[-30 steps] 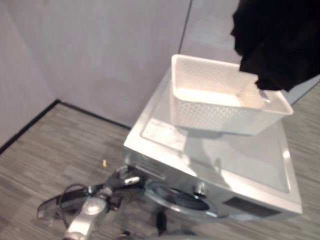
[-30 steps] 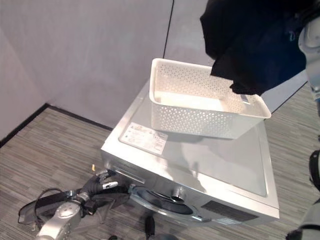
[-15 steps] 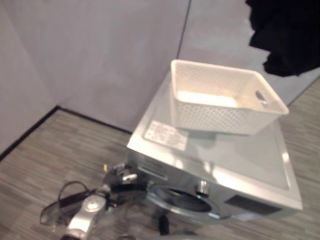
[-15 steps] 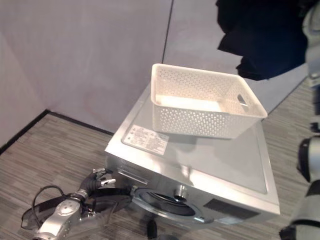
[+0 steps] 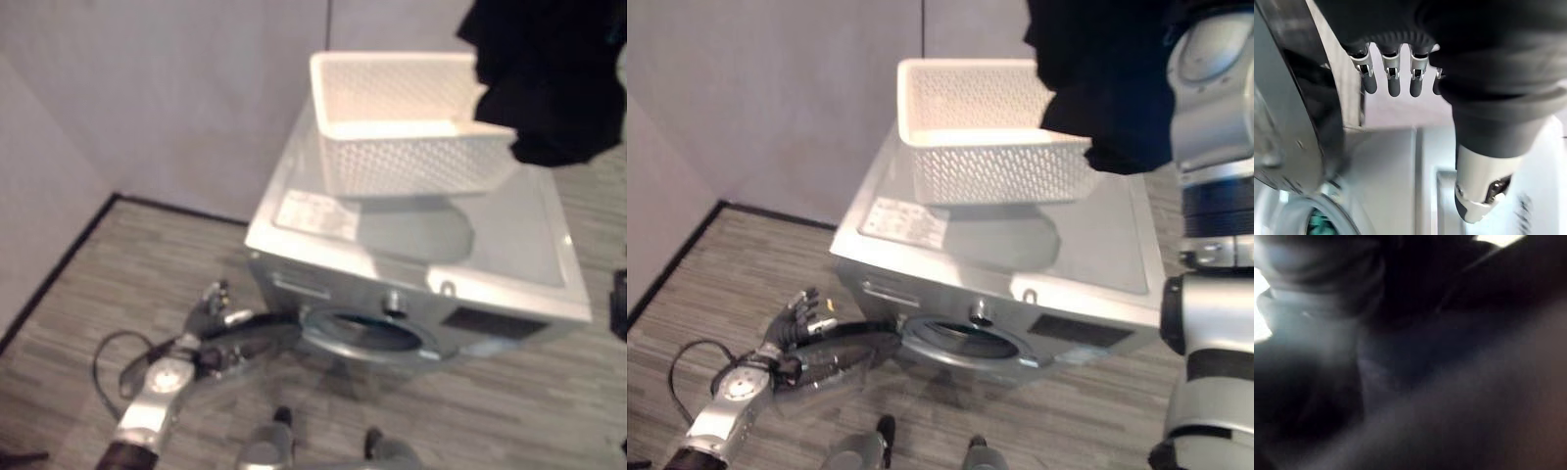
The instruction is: Grab the laundry basket,head to the washer,open it,put in the laundry and shut it.
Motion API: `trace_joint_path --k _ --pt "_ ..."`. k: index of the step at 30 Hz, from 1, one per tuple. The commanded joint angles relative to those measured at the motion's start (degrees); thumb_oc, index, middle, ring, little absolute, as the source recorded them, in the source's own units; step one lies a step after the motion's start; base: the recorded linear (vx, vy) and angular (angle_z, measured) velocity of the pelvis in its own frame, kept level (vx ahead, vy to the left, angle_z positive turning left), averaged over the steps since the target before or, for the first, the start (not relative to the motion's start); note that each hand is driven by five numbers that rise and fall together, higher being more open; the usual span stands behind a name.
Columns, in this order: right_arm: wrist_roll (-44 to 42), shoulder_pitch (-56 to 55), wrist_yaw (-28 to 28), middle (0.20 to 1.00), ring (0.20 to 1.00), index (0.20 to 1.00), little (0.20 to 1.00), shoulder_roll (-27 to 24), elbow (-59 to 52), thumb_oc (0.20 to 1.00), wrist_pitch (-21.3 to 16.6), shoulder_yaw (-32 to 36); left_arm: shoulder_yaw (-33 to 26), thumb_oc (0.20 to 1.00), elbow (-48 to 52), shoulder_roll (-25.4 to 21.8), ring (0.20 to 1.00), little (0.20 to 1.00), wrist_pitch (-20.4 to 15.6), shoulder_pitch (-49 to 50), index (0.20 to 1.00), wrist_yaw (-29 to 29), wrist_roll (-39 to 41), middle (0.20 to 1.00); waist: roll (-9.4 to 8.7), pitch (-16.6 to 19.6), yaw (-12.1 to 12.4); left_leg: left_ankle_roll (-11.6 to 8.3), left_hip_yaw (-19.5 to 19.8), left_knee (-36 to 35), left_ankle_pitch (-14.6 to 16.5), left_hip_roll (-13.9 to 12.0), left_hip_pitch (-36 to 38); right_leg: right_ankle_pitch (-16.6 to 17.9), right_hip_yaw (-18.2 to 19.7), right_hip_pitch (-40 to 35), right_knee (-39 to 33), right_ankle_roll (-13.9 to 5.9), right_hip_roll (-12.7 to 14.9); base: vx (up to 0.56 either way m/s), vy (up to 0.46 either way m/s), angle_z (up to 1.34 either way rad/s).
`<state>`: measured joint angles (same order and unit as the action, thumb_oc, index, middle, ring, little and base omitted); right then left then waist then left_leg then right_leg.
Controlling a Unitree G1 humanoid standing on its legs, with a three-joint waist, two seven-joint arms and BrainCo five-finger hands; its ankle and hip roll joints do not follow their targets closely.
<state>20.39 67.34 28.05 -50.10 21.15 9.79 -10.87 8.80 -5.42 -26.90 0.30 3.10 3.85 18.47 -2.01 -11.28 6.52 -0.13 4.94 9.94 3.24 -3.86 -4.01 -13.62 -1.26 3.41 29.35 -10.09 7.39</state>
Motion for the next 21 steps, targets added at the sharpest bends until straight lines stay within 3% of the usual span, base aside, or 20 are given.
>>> trace_joint_path --k 1,2,3,4,6,7,8,10,14,21 --pt "3.9 2.2 2.9 0.200 0.200 0.200 0.200 -0.1 -6.3 0.200 -2.8 4.5 -1.7 1.000 8.5 -5.3 1.000 1.000 -5.6 2.4 1.000 2.5 -2.8 1.000 -4.89 7.1 4.8 1.95 0.7 0.9 3.3 3.7 -4.7 4.7 -1.4 -9.5 -12.9 4.01 -0.4 -0.11 -0.175 -0.20" --pt "3.9 2.2 2.9 0.200 0.200 0.200 0.200 0.0 -6.3 0.200 -2.8 4.4 -1.8 1.000 8.8 -5.4 1.000 1.000 -5.4 2.6 1.000 2.5 -2.8 1.000 -4.93 7.1 4.8 1.81 0.7 0.8 3.3 3.6 -4.6 4.8 -1.4 -9.8 -13.4 4.18 -0.5 -0.26 -0.373 -0.43" --pt "3.9 2.0 3.9 0.200 0.200 0.200 0.200 1.2 -7.5 0.200 -3.7 4.6 -2.4 1.000 10.8 -4.9 1.000 1.000 -6.2 2.9 1.000 3.5 -2.6 1.000 -5.21 6.2 5.5 0.27 0.3 0.6 0.7 1.8 -6.3 2.2 -1.7 -11.0 -18.8 5.33 -1.8 -0.14 -0.227 -0.50" --pt "4.0 1.8 3.9 0.200 0.200 0.200 0.200 1.3 -7.7 0.200 -3.6 4.8 -2.5 1.000 11.0 -5.0 1.000 1.000 -6.1 3.0 1.000 3.5 -2.6 1.000 -5.14 6.3 5.4 -0.03 0.5 0.3 0.4 1.5 -6.2 2.7 -1.9 -11.4 -19.6 5.63 -2.1 -0.32 -0.403 -0.17" --pt "4.7 2.4 6.5 0.200 0.200 0.200 0.200 0.3 -9.7 0.200 -4.5 4.7 -1.6 1.000 12.5 -3.5 1.000 1.000 -6.8 2.5 1.000 4.2 -1.6 1.000 -3.95 3.7 5.3 -2.72 -0.3 -2.2 -6.7 -2.4 -10.1 2.4 -4.1 -12.2 -25.6 7.12 -4.6 -0.51 -0.402 0.23" --pt "4.5 3.7 7.5 0.200 0.200 0.200 0.200 -1.2 -10.3 0.200 -4.7 4.1 -0.8 1.000 12.4 -3.2 1.000 1.000 -7.0 1.6 1.000 4.4 -1.1 1.000 -3.75 2.5 5.0 -3.39 -0.8 -3.0 -8.6 -3.2 -11.2 3.6 -5.4 -11.3 -25.8 7.59 -4.9 -0.43 -0.245 0.95" --pt "4.4 4.2 7.6 0.200 0.200 0.200 0.200 -1.4 -10.1 0.200 -4.8 3.9 -0.7 1.000 12.2 -3.1 1.000 1.000 -7.1 1.2 1.000 4.5 -1.1 1.000 -3.55 2.4 4.8 -3.44 -0.5 -2.9 -8.8 -3.1 -11.5 3.6 -5.7 -11.2 -25.8 7.62 -5.0 -0.34 -0.118 1.07" --pt "3.8 7.8 7.9 0.200 0.200 0.200 0.200 -0.6 -11.1 0.200 -5.7 1.0 0.6 1.000 12.5 -3.4 1.000 1.000 -7.1 -0.8 1.000 4.0 -1.7 1.000 -4.37 3.2 3.1 -3.68 0.7 -0.3 -2.1 -4.0 -5.8 4.1 -6.4 -8.4 -24.8 7.73 -4.0 -0.25 -0.027 0.57" --pt "4.6 7.1 8.2 0.200 0.200 0.200 0.200 -1.1 -14.8 0.200 -6.2 2.4 1.4 1.000 14.2 -3.3 1.000 1.000 -7.3 -3.1 1.000 4.8 -3.2 1.000 -3.20 5.1 1.1 -3.96 1.1 -4.8 -5.3 -5.3 -4.3 3.5 -7.9 -8.3 -24.8 7.87 -4.8 -0.02 0.036 0.22" --pt "7.6 -2.4 7.1 0.200 0.200 0.200 0.200 5.0 -24.0 0.200 -7.4 7.0 0.2 1.000 22.1 -4.1 1.000 1.000 -7.6 -4.8 1.000 5.6 -4.9 1.000 -1.76 5.6 1.2 -4.37 3.0 -5.3 -4.6 -3.8 -3.1 3.9 -8.1 -11.0 -26.6 8.02 -4.6 0.03 0.028 0.03"
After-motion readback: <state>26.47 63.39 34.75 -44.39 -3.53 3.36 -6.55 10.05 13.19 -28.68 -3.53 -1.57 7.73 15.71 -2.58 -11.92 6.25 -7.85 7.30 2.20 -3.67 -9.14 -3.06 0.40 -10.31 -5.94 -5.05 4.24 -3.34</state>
